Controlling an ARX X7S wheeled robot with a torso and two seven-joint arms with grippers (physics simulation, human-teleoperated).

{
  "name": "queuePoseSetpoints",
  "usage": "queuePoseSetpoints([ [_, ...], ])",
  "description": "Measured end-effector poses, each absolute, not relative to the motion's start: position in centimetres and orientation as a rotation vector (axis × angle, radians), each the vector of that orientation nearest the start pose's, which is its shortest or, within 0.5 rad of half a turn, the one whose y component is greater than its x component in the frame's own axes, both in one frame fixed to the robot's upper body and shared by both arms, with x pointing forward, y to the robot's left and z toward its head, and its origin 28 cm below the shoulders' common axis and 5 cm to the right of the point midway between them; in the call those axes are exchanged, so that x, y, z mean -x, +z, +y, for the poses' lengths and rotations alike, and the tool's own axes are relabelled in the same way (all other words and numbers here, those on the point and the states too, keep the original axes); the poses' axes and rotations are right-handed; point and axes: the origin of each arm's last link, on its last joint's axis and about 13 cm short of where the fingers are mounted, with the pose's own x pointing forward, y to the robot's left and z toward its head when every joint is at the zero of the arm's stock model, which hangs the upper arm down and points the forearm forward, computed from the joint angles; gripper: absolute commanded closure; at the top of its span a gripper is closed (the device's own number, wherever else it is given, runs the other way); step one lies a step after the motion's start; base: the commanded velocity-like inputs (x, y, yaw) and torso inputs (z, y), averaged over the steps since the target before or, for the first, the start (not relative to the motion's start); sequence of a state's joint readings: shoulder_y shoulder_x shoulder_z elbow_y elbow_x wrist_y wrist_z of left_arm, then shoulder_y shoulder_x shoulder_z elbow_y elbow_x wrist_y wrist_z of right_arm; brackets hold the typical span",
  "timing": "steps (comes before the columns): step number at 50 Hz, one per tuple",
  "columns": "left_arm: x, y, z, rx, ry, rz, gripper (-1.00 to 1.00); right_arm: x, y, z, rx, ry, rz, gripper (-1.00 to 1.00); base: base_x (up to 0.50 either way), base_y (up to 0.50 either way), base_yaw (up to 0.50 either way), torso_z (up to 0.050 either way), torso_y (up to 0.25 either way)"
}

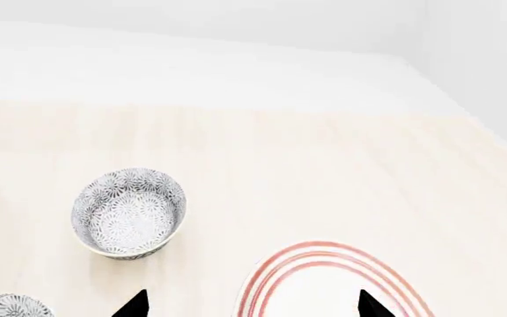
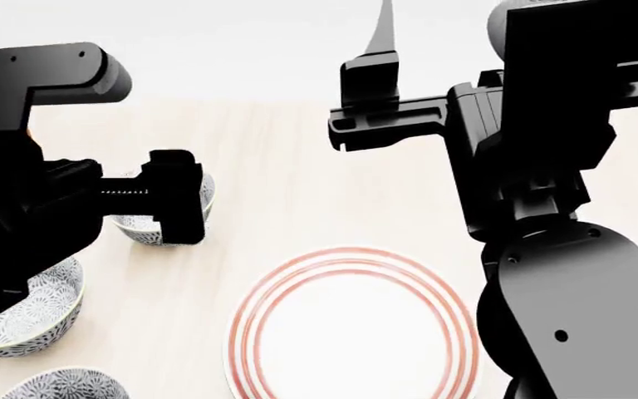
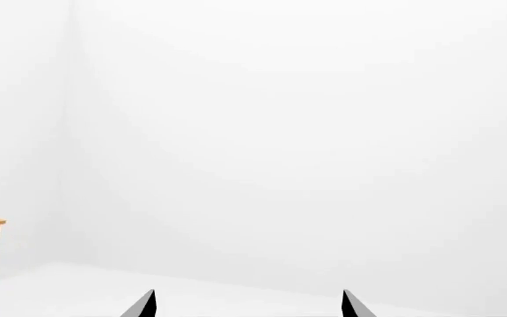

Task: Put the bowl at the front on the plate.

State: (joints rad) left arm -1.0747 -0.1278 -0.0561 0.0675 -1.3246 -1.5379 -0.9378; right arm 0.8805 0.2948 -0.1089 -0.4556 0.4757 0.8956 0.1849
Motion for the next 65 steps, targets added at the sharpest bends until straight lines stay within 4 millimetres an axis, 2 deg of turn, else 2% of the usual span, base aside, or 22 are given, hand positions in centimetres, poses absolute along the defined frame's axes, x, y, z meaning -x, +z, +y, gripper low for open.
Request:
queuePoseSetpoints([
  [65,-27.5,21.2,18.4,0.113,-0.217,0.688,-1.00,-28.7,27.3,-11.6,0.055,0.120,-0.383,-1.00,0.00,0.00,0.00,0.000,0.000],
])
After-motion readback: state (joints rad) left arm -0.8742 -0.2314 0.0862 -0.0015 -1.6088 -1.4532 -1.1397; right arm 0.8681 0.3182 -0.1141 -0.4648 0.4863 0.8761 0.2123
